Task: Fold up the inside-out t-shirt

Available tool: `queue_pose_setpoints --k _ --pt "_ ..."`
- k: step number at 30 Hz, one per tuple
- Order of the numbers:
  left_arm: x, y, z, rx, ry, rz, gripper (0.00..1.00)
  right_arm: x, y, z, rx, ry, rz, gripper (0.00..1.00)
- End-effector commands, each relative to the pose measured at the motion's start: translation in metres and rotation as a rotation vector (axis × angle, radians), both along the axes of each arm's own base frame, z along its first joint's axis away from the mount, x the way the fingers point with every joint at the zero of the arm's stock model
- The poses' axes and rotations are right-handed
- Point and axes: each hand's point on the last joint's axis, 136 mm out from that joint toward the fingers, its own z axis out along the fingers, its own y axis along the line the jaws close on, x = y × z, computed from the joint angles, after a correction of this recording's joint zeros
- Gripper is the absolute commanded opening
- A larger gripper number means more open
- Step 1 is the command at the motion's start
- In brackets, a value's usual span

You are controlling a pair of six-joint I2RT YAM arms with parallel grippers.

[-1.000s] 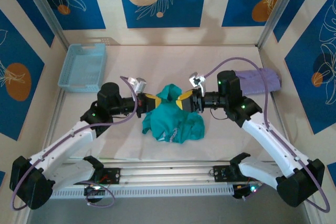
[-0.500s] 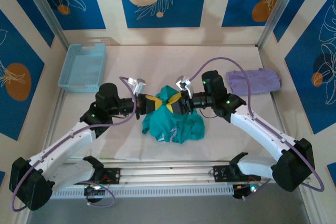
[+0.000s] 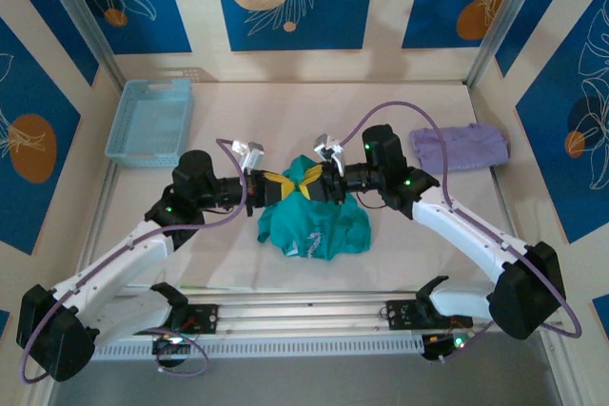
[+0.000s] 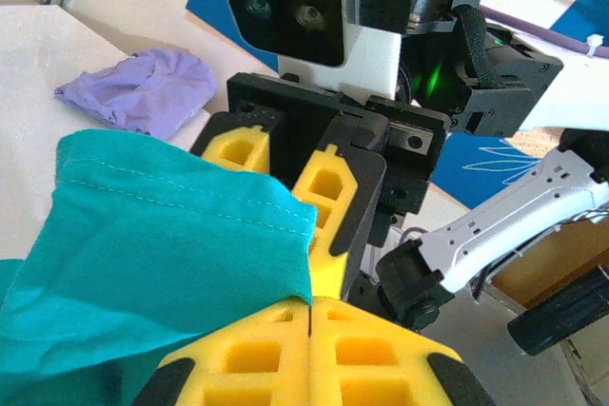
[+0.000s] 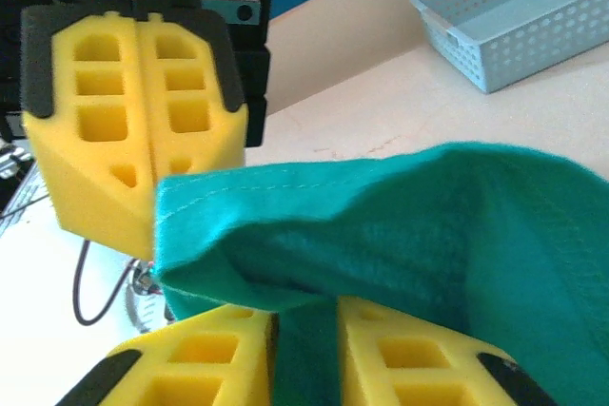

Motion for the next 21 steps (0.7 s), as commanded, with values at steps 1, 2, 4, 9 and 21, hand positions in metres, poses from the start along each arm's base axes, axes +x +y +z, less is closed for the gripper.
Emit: queue_pose_setpoints --k 1,2,4,9,21 --pt "-0.002 0.001 0.006 -0.021 -0.024 -0.018 0.00 -0.011 0.004 0.018 0.051 -0.066 0.076 0.13" --pt "-0.001 0.001 0.005 -0.018 -0.022 -0.015 0.00 -0.013 0.004 0.020 0.056 -0.070 0.083 0.09" --pt "0.000 0.001 0.004 -0.013 -0.021 -0.006 0.00 -0.019 0.002 0.021 0.058 -0.073 0.099 0.02" --pt "0.005 0.003 0.001 0.006 -0.024 0.026 0.00 -0.028 -0.008 0.022 0.033 -0.075 0.075 0.00" --pt "0.011 0.001 -0.006 0.028 -0.034 0.030 0.00 -0.048 -0.009 0.050 0.039 -0.005 0.084 0.00"
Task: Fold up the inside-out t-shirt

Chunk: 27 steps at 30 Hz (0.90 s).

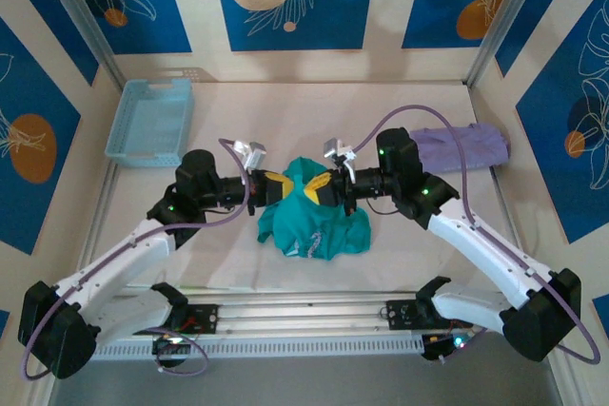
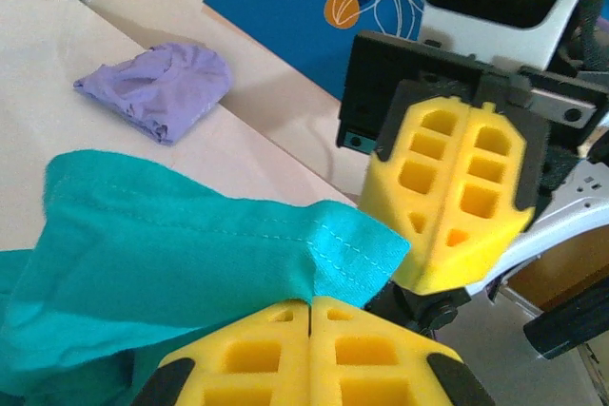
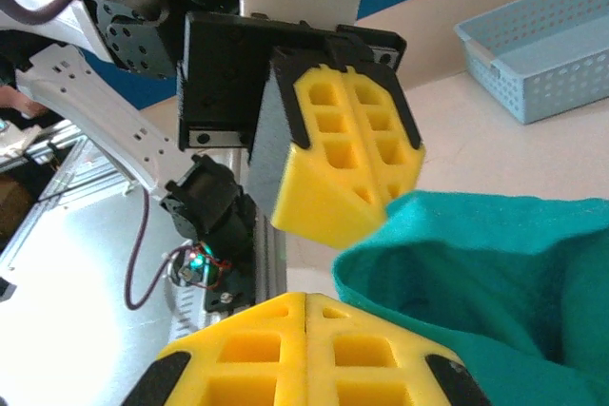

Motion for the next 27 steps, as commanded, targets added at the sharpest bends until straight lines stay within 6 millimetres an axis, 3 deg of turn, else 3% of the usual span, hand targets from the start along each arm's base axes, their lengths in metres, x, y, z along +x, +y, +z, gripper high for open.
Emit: queue_pose_setpoints --k 1,6,8,10,12,15,18,22,27 --pt "0.004 0.001 0.004 0.002 -0.040 0.006 0.00 -0.014 0.005 0.016 -0.008 0.028 0.036 0.00" --pt "0.004 0.002 0.007 -0.003 -0.054 0.009 0.00 -0.035 0.007 0.001 -0.084 0.008 0.101 0.00" --pt "0.003 0.003 0.009 -0.005 -0.064 0.009 0.00 -0.034 0.002 -0.004 -0.097 -0.011 0.082 0.07" --pt "0.001 0.004 0.010 -0.009 -0.076 0.005 0.00 -0.014 -0.004 -0.010 -0.110 -0.023 -0.039 0.19" --pt "-0.001 0.004 0.012 -0.019 -0.088 -0.004 0.00 0.020 -0.017 -0.013 -0.116 0.015 -0.226 0.30" --pt "-0.005 0.003 0.013 -0.030 -0.095 -0.026 0.00 0.072 -0.045 -0.021 -0.110 0.193 -0.487 0.42" --pt "-0.008 0.003 0.014 -0.038 -0.097 -0.037 0.00 0.101 -0.060 -0.044 -0.145 0.383 -0.581 0.48" --pt "-0.009 0.003 0.014 -0.039 -0.100 -0.041 0.00 0.112 -0.052 -0.072 -0.167 0.568 -0.545 0.60" --pt "-0.008 0.003 0.012 -0.028 -0.094 -0.038 0.00 0.105 -0.026 -0.065 -0.125 0.612 -0.422 0.68"
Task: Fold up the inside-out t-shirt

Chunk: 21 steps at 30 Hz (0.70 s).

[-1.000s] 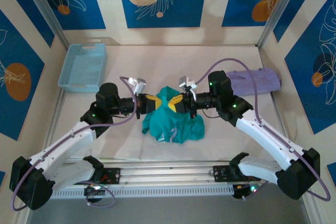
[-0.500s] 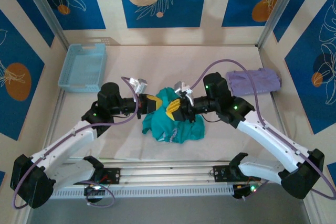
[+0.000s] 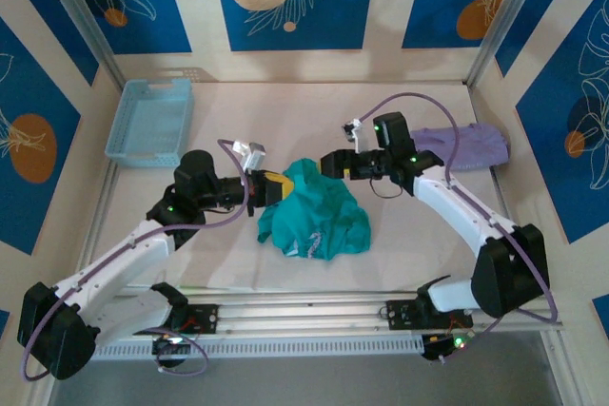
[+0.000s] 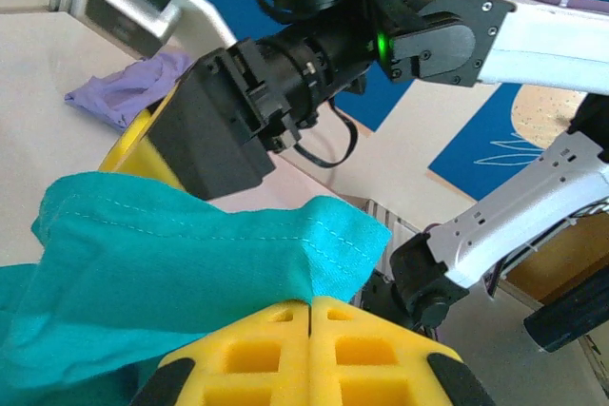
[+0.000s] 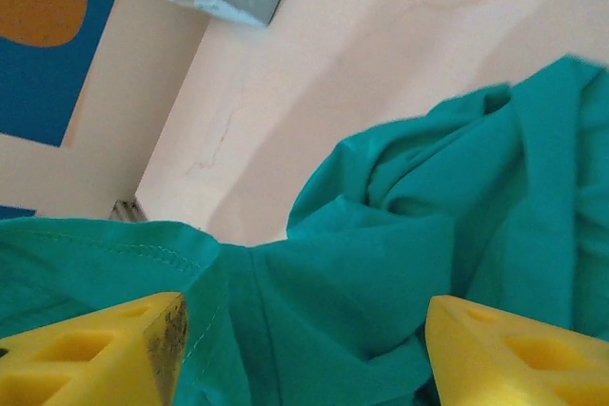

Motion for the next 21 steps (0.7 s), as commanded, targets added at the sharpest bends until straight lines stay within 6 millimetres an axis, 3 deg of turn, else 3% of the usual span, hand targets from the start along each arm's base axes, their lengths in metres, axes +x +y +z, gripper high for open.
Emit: queue_pose_setpoints --k 1,5,9,13,17,21 --pt "-0.003 0.003 0.006 -0.013 -0.056 -0.016 0.00 -0.011 0.021 0.031 0.107 0.010 0.080 0.68" --pt "-0.003 0.002 0.005 -0.013 -0.056 -0.017 0.00 -0.015 0.032 0.024 0.102 0.044 0.124 0.67" --pt "-0.003 0.003 0.006 -0.011 -0.058 -0.015 0.00 -0.019 0.042 0.009 0.094 0.107 0.162 0.57" --pt "-0.003 0.005 0.006 -0.005 -0.064 0.000 0.00 -0.021 0.044 0.010 0.091 0.108 0.176 0.32" --pt "0.000 0.009 0.004 0.007 -0.075 0.042 0.00 -0.017 0.031 0.030 0.098 0.024 0.137 0.04" --pt "0.002 0.014 0.001 0.018 -0.081 0.075 0.00 -0.013 0.012 0.058 0.116 -0.126 0.069 0.00"
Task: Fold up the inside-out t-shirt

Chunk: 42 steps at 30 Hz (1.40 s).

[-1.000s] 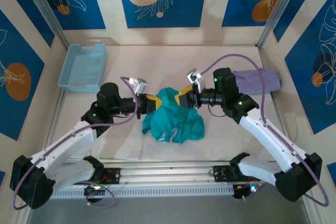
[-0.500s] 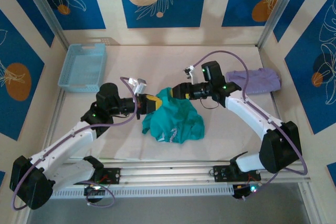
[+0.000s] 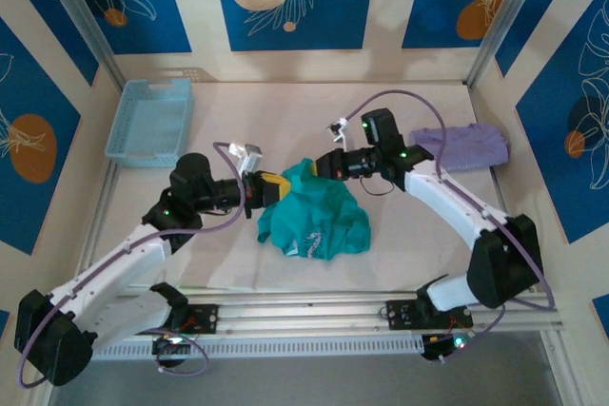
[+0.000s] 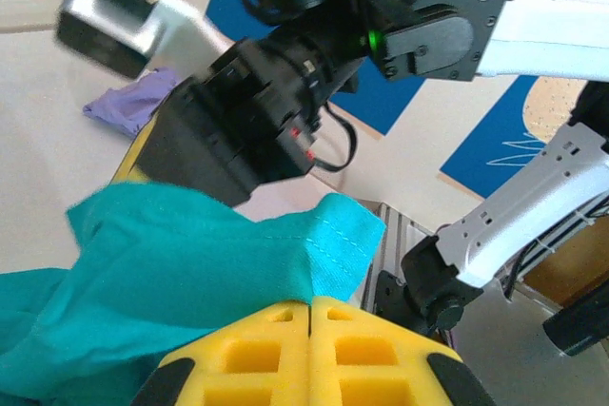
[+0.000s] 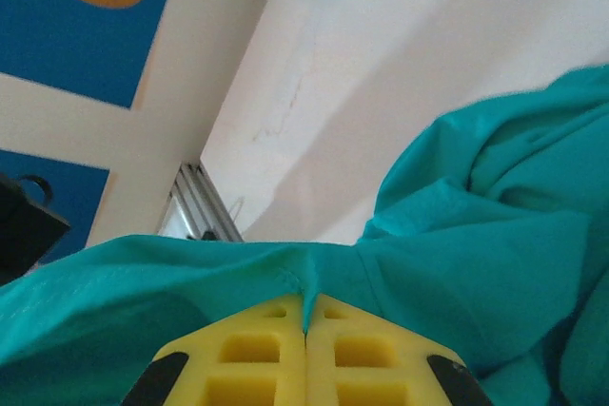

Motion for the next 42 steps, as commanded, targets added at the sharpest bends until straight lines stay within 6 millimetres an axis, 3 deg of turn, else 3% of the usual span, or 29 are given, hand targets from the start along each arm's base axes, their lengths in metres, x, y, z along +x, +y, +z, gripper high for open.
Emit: queue_pose_setpoints --k 1,7,14,20,23,27,32,35,38,42 --pt "0.004 0.007 -0.004 0.016 -0.035 0.047 0.00 -0.001 -0.015 0.042 0.049 -0.178 -0.047 0.00" --pt "0.014 0.012 -0.022 0.050 -0.036 0.110 0.00 -0.007 -0.026 0.065 0.091 -0.356 -0.087 0.00" --pt "0.031 0.025 -0.052 0.081 -0.027 0.247 0.02 -0.014 -0.023 0.055 0.095 -0.392 -0.068 0.00" --pt "0.043 0.041 -0.071 0.134 -0.020 0.370 0.33 -0.016 -0.019 0.048 0.078 -0.369 -0.058 0.00" --pt "0.044 0.049 -0.078 0.168 -0.019 0.407 0.45 -0.016 -0.018 0.049 0.061 -0.375 -0.055 0.00" --pt "0.039 0.053 -0.072 0.168 -0.030 0.416 0.50 -0.015 -0.016 0.050 0.044 -0.378 -0.047 0.00" --pt "0.036 0.061 -0.045 0.120 -0.048 0.466 0.58 -0.015 -0.012 0.047 0.017 -0.384 -0.042 0.00" --pt "0.036 0.051 -0.040 0.200 -0.066 0.455 0.63 -0.016 -0.008 0.046 0.013 -0.384 -0.035 0.00" --pt "0.036 0.027 -0.046 0.355 -0.109 0.426 0.67 -0.016 -0.005 0.044 0.004 -0.384 -0.030 0.00" --pt "0.044 0.000 -0.063 0.496 -0.131 0.400 0.72 -0.016 -0.005 0.044 0.001 -0.385 -0.031 0.00"
